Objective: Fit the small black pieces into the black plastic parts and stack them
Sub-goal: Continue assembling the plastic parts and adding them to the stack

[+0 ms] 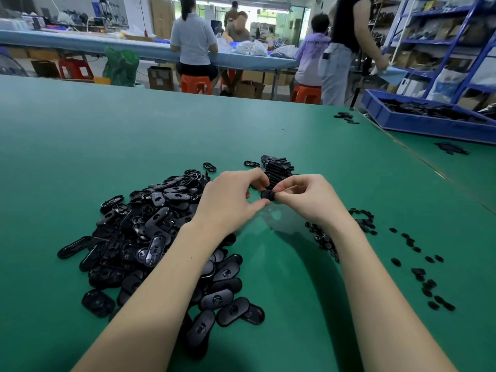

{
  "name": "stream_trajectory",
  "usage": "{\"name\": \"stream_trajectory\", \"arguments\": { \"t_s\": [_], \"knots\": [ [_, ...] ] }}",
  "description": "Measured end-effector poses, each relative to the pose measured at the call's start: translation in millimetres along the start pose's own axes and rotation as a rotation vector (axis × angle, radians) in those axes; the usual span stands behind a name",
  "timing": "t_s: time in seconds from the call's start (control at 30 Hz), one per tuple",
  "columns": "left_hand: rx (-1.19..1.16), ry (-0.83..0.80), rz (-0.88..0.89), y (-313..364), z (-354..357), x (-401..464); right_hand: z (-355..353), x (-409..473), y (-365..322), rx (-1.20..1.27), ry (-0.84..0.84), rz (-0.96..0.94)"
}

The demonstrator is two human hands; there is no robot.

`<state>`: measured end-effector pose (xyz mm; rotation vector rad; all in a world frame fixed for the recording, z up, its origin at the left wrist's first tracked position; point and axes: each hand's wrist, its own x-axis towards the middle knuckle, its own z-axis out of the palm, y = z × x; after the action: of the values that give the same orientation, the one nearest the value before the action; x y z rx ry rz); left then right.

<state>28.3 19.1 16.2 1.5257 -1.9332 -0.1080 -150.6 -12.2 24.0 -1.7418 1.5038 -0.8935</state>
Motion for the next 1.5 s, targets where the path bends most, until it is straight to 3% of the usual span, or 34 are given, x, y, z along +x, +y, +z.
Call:
{"name": "stream_trajectory", "arguments": {
  "t_s": [0.23, 0.43, 0.63, 0.9, 1.17, 1.5],
  "knots": [
    [-0.026, 0.030, 0.052, -2, 2, 1, 0, -1, 1, 0.009, 0.029, 0.026],
    [-0.269, -0.009, 0.138, -2, 4, 3, -6, -4, -1, 0.131, -0.019, 0.098],
    [-0.739, -0.008, -0.137, 0, 5, 1, -9, -3, -3, 0.266, -0.032, 0.175],
    [-1.047, -0.074, -0.305, -1, 1, 2, -12, -2, -5, 0.243, -0.112, 0.184],
    [-0.962, -0.195, -0.422, 3, 6, 4, -5, -1, 0, 0.244, -0.105, 0.086],
    [-0.936, -0.160, -0.468, -2, 7, 4, 1, 4, -3, 0.123, -0.042, 0.017]
  ]
}}
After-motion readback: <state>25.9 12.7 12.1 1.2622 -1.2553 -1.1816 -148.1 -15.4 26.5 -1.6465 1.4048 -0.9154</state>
